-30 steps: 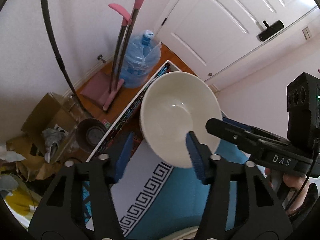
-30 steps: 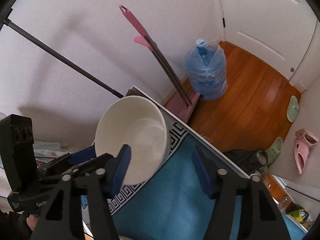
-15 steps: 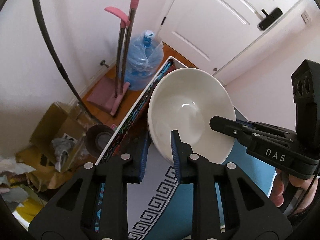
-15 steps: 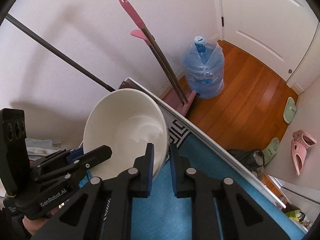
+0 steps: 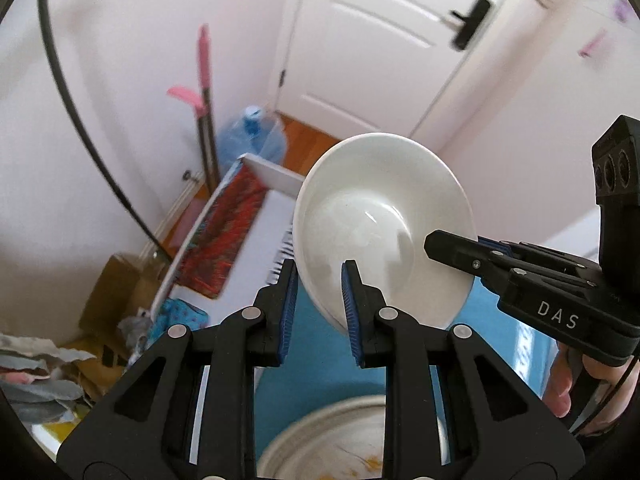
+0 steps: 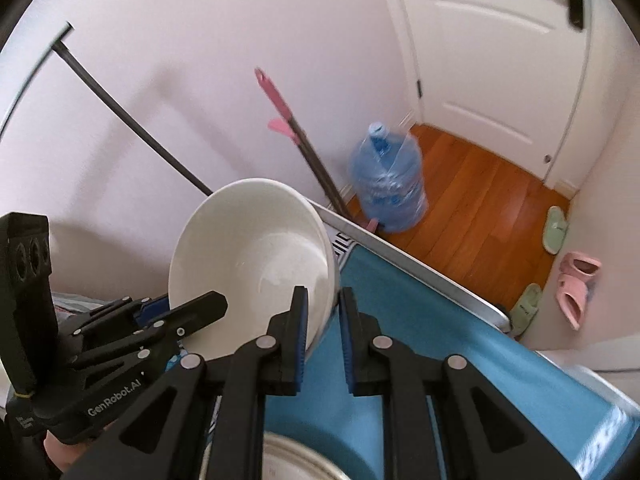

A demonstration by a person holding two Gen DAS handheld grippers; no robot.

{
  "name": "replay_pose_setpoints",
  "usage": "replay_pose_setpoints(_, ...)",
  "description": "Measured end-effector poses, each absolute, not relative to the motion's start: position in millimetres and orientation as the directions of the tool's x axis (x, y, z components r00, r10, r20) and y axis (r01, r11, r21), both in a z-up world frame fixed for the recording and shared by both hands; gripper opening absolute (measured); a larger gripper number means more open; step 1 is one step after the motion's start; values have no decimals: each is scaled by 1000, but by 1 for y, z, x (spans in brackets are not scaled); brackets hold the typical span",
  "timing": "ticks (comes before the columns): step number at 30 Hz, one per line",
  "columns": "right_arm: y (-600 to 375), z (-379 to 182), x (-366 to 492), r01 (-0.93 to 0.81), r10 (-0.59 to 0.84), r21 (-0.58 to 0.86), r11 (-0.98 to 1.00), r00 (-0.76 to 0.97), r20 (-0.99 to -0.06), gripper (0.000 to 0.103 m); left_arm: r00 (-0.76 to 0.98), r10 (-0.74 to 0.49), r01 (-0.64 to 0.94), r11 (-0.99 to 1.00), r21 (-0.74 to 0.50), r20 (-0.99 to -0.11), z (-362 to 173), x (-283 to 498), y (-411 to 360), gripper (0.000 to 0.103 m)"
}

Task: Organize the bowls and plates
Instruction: 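Carry the white bowl with both tools over the cream bowl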

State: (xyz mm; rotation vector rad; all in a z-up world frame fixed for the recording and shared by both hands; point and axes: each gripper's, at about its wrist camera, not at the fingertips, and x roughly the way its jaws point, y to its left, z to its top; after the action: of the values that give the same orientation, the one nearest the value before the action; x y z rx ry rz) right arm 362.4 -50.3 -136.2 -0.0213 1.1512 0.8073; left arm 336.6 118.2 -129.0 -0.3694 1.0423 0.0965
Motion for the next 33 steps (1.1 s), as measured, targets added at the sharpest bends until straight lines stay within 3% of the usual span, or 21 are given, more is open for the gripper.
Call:
replay_pose_setpoints(8,-155,-81,294,-493,521,334,804,310,-795,14,545,-169,-91,962,-258,-821,-76,290,23,20)
replay_pose_setpoints(15,-250,-67,222,-363,434,296,883,398,-808,14,507,-284,64,954,-293,-814,-65,241,-69,20)
replay_pose_setpoints(24,-355,-99,149,-126,302,275,953,405,-863,14,344,-410,252,907,-338,-845,-103,196,-172,20)
replay_pose_setpoints(33,-403,-146,125,26,257,286,958,362,-896,14,185,-432,316,877,-363,-883,-156,189,-222,20)
